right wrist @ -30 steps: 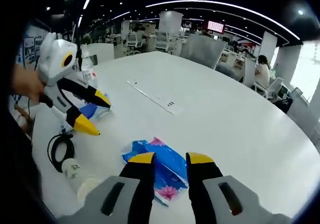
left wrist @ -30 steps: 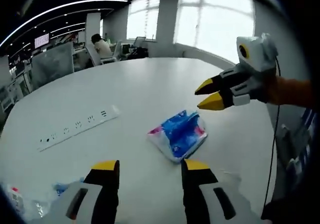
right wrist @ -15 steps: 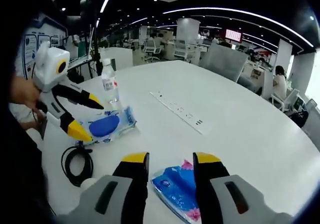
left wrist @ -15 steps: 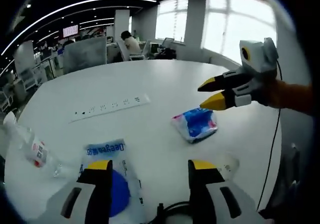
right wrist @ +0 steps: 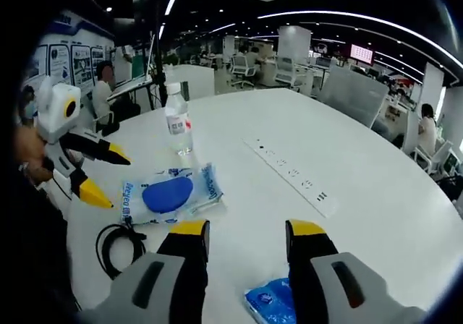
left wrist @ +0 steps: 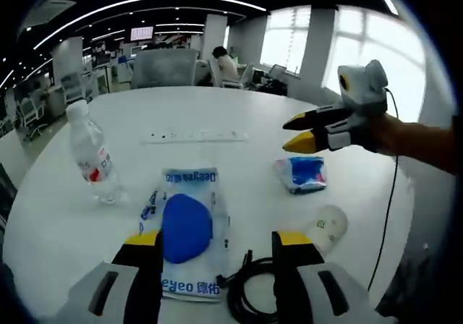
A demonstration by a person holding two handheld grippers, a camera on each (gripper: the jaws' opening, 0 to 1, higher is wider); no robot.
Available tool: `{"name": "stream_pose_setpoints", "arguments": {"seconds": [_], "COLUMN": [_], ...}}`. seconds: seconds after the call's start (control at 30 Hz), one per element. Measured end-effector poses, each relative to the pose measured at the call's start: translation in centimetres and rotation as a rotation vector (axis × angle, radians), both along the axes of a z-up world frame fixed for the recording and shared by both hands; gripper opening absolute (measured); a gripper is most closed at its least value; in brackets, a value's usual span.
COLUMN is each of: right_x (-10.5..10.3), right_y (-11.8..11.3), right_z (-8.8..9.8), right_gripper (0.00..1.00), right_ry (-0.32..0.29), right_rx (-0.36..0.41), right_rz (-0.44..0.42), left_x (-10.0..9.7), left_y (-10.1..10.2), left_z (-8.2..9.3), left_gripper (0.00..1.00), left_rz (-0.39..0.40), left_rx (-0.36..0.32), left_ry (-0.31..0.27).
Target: Arrange the tabletop items into an orderly group along one side of the table until the central work area is clear of visible clutter.
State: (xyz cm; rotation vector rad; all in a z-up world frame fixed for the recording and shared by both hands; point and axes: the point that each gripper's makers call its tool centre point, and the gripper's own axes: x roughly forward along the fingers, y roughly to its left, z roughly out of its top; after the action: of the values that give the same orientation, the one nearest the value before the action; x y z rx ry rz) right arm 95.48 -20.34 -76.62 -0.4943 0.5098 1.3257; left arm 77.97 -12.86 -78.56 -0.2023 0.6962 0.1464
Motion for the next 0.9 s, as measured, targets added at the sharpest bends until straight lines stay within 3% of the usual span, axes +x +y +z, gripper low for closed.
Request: {"name": "stream_pose_setpoints", "arguments": {"seconds": [0.17,0.23,0.3,0.5,0.9], "right_x": [-0.3,-0.4,-0.5,-0.8,-1.6], "right_y": [1.5,2.2,2.5,4.2,6.8], "right_z": [-0.5,-0.6,-1.0,-2.4,-4.9], "right_gripper": [0.42,0.43,0.44,0.44,0.38], "right_ry": [0.004,0.009,0.018,0.036,0.056], "right_rx": [-0.001,-0.002,-0.006,-0.026,-0.058], "right_rz": [0.032,0.043,0.047,0.075,0.108], "left_x": [-1.6,-2.2,-2.8,-5.0,-6.2], "left_y": [0.1,-0.1,-0.1,-0.4,0.3], "left_z": [-0.5,-0.6,-1.1,-3.4,-6.6], "left_gripper": [0.56,0.54,0.51,0.49,0.41], "left_rz": [0.046,0.098,0.108,0.169,0.258], "left_rx": [-0.005,-0.068,-0.079,-0.153,-0.219], "left_ry": [-0.01,-0.024,-0.036,0.022,0.041]}}
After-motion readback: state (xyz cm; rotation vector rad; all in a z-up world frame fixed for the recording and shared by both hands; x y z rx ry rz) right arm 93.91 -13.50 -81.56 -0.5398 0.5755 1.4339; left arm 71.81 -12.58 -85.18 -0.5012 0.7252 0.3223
